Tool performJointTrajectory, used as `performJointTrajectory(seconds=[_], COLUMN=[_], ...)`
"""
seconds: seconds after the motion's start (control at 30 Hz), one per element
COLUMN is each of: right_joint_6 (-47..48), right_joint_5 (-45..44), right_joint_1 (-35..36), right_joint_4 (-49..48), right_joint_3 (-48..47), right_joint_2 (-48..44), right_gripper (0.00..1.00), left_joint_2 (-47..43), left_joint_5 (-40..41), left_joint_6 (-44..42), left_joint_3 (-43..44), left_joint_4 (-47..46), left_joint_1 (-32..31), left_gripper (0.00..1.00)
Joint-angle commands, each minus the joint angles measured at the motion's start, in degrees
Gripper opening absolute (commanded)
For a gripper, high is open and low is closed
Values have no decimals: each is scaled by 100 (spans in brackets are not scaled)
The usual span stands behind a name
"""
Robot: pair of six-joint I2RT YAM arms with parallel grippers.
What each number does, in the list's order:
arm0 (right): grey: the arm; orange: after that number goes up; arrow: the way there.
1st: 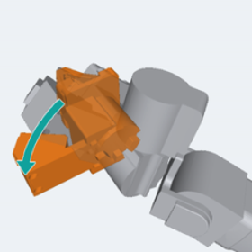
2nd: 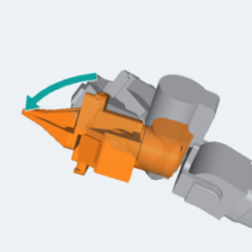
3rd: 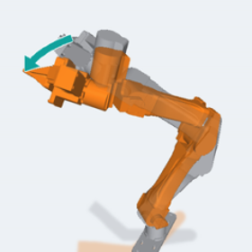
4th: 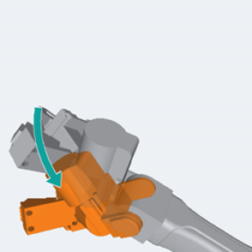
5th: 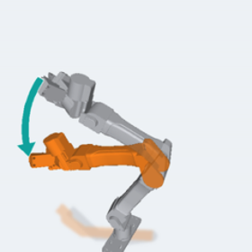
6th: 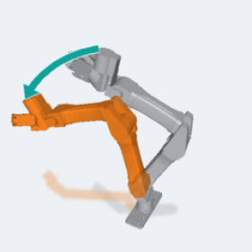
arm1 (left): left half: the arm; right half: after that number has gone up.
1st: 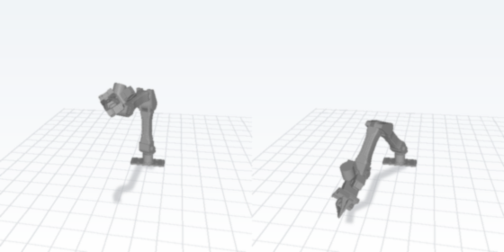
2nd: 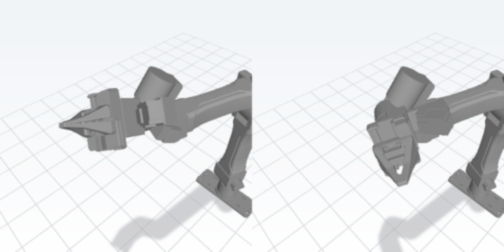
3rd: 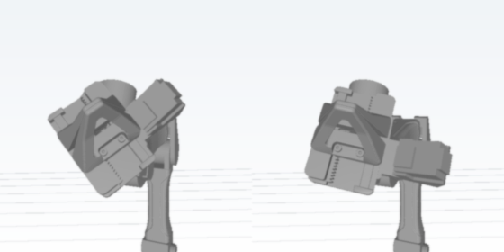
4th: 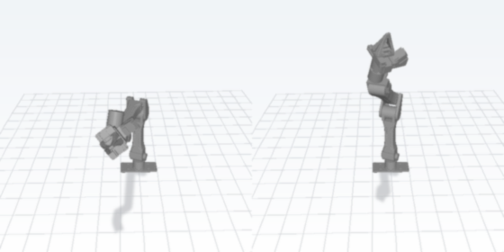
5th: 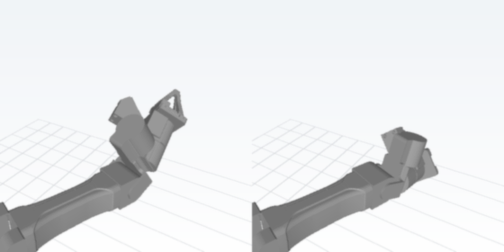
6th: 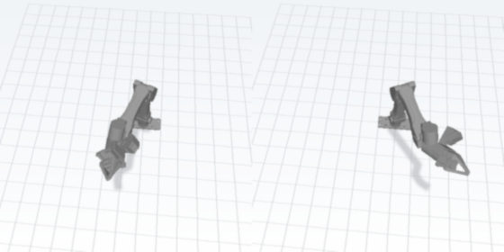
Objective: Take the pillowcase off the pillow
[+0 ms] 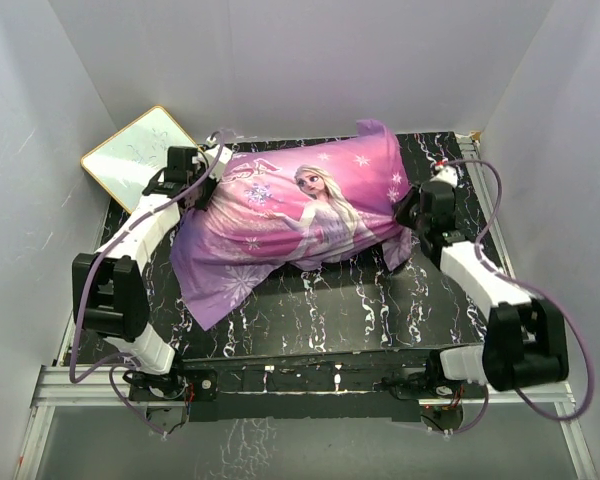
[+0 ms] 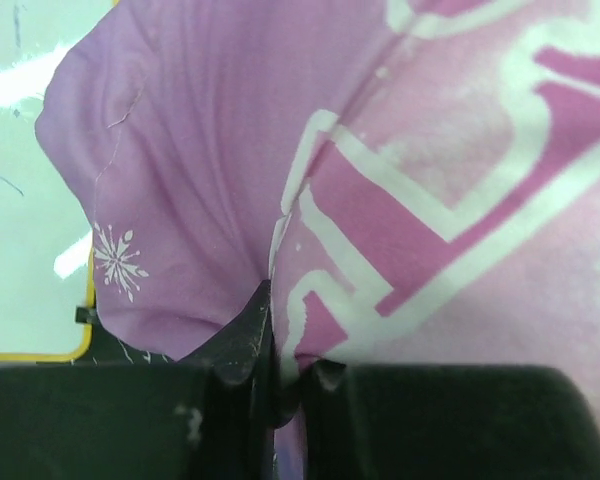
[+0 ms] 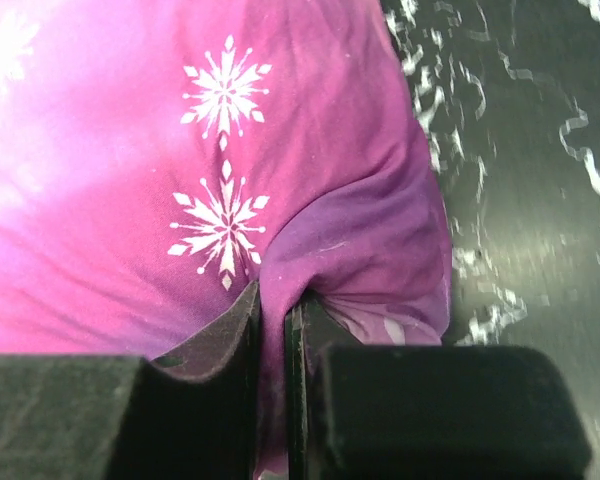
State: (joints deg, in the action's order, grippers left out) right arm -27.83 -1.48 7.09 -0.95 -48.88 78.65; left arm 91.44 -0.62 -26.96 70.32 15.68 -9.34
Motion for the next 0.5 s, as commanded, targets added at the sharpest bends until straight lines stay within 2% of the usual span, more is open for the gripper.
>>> performJointTrajectory(seconds=[0.0, 0.1, 0.23, 0.27, 0.3, 0.33, 0.37, 0.47], right_joint_6=[-248, -306, -314, -300, -274, -240, -212, -193], right_joint_5=[-332, -463, -509, -498, -477, -480, -521, -765], right_joint_1=[417, 714, 1037, 1061, 1068, 1074, 1075, 1074], right_joint_4=[644, 752, 916, 976, 1064, 1185, 1359, 1884], right_joint_3=[762, 1122, 1133, 1048, 926, 788, 604, 154], right_joint_2=[-1012, -1680, -1872, -1824, -1744, -1648, -1573, -1534], right_gripper=[8, 8, 9, 13, 24, 30, 43, 72], left_joint_2=[72, -28, -432, -593, -815, -974, -1156, -1818], left_joint_5=[58, 19, -236, -356, -483, -626, -737, -860], left_joint_6=[447, 386, 205, 159, 90, -10, -125, -449], left_joint_3=[749, 883, 797, 719, 578, 455, 290, -407], left_joint_4=[210, 332, 774, 986, 1304, 1566, 1840, 2262], left_joint_1=[-10, -10, 65, 98, 130, 156, 181, 271], left_gripper=[10, 37, 65, 71, 77, 86, 94, 97])
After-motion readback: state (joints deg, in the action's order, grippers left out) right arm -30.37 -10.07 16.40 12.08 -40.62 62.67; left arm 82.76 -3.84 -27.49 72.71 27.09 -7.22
